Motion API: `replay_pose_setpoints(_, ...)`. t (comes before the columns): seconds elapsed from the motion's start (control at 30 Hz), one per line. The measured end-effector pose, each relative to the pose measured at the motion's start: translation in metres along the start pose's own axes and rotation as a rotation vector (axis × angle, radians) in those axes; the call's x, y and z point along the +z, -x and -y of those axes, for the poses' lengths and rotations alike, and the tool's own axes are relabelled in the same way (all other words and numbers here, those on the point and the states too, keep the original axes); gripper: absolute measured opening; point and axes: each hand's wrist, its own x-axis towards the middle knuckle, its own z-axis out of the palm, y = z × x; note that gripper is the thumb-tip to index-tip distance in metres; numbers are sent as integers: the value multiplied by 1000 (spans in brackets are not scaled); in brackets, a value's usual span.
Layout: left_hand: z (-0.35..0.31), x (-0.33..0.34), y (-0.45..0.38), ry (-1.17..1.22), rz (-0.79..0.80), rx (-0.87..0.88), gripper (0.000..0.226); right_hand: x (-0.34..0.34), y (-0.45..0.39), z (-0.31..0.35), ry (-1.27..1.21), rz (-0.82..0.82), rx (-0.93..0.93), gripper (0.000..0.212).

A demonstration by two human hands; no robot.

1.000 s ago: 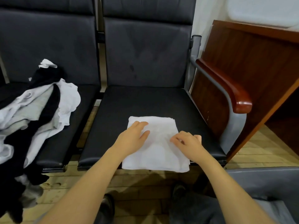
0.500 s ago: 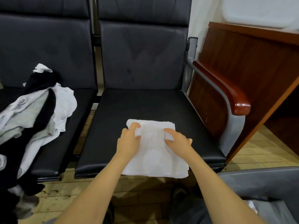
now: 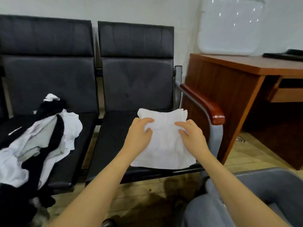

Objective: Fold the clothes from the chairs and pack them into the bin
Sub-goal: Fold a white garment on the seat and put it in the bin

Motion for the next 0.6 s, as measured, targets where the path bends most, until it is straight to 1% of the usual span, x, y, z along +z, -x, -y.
replay_pose_setpoints(0.13,-50,10,8,25,8,124,36,-61,10,0,49,-106,-15,32)
replay_pose_setpoints(0.33,-109,66,33,43,89,240,35,-138,47,-38,129,-189,85,33)
replay_pose_setpoints(0.5,-135,149,56,69,242,281,33,-169,93,-109,230,-140,237,32)
replay_pose_setpoints(0.6,-140,215,69,68,370,273,32,-175,125,-167,269,-62,364,33)
